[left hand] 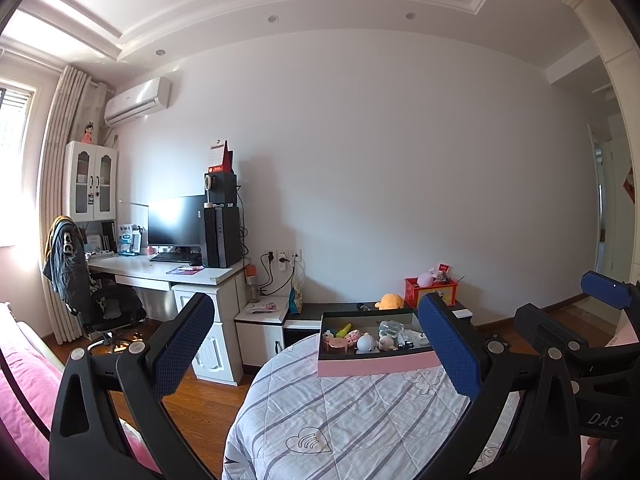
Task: Organize rigid objects
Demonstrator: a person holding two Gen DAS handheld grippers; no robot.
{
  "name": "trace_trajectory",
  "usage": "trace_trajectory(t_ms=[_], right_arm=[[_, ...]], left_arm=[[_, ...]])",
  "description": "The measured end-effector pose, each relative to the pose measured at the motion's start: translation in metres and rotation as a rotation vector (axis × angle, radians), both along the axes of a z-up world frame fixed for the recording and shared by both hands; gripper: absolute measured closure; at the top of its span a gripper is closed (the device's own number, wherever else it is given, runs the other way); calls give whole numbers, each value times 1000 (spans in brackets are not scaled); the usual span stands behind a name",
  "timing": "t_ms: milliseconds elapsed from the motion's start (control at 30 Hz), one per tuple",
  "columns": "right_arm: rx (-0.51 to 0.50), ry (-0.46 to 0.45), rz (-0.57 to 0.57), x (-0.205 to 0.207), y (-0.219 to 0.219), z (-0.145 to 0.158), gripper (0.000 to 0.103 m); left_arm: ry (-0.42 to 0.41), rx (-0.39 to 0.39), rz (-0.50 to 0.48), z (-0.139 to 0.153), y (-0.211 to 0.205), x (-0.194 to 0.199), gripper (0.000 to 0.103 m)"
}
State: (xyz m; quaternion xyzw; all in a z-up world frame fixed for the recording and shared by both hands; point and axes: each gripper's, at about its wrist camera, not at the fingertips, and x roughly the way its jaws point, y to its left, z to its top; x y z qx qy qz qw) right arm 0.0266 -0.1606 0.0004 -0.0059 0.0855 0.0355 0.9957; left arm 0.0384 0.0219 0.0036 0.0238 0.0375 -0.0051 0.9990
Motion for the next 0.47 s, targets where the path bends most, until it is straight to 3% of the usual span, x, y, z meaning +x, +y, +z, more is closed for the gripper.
trace_trajectory(t_ms=[467], right_arm=[[-1,3,2,1,-1,-1,0]], left_arm=[[-1,3,4,-4,0,1,0]])
